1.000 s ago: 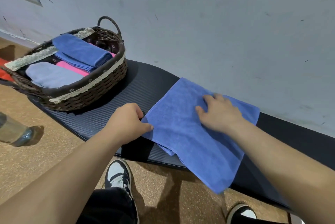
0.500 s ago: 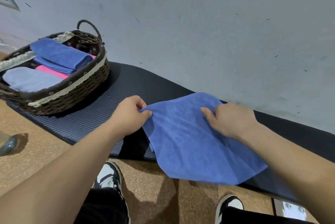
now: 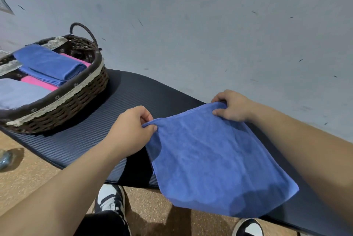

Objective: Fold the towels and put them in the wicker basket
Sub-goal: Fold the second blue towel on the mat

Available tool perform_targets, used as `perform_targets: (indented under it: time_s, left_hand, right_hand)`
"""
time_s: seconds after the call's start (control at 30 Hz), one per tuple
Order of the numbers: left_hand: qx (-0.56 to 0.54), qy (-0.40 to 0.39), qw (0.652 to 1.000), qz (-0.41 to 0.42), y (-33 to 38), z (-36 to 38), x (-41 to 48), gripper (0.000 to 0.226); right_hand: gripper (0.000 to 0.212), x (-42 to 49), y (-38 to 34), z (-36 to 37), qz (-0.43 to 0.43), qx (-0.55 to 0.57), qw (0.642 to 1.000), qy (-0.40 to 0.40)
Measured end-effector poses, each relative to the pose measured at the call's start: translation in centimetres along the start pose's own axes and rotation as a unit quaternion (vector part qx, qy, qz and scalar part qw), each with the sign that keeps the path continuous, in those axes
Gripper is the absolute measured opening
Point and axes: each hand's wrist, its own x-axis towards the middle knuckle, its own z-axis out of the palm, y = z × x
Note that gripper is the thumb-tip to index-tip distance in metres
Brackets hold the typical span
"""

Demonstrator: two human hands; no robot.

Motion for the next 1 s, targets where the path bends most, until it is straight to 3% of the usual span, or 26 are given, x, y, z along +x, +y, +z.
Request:
perform_targets:
  time_s: [0.1, 0.37, 0.57, 0.7, 0.93, 1.0]
  left_hand:
    - [0.001, 0.006, 1.000, -0.003, 0.1, 0.0, -0.1, 0.013]
    - [-0.072, 0.033, 0.997, 0.015, 0.9, -1.3, -1.6, 0.012]
    - [-0.235, 0.018, 0.972, 0.024, 3.2, -3.0, -5.7, 0.006]
    - [-0.267, -0.001, 0.962, 0.051, 4.5, -4.5, -7.6, 0.009]
    - [-0.238, -0.072, 0.960, 0.131, 8.3, -6.7, -10.9, 0.012]
    - [-0.282, -0.114, 0.943, 0.137, 9.1, -7.9, -11.6, 0.020]
  right_hand:
    - [0.006, -0.4, 0.3, 0.2, -0.027, -0.009, 0.998, 0.052]
    - [0.021, -4.6, -0.1, -2.4, -0.037, 0.191, 0.969, 0.150]
    - [0.013, -13.0, -0.5, -4.2, -0.052, 0.329, 0.924, 0.188]
    - [0.011, -18.7, 0.5, -5.0, -0.060, 0.394, 0.894, 0.206]
    - [0.047, -25.5, 2.8, -5.4, -0.019, 0.474, 0.861, 0.183]
    - [0.052, -27.0, 3.4, -5.7, -0.028, 0.477, 0.863, 0.164]
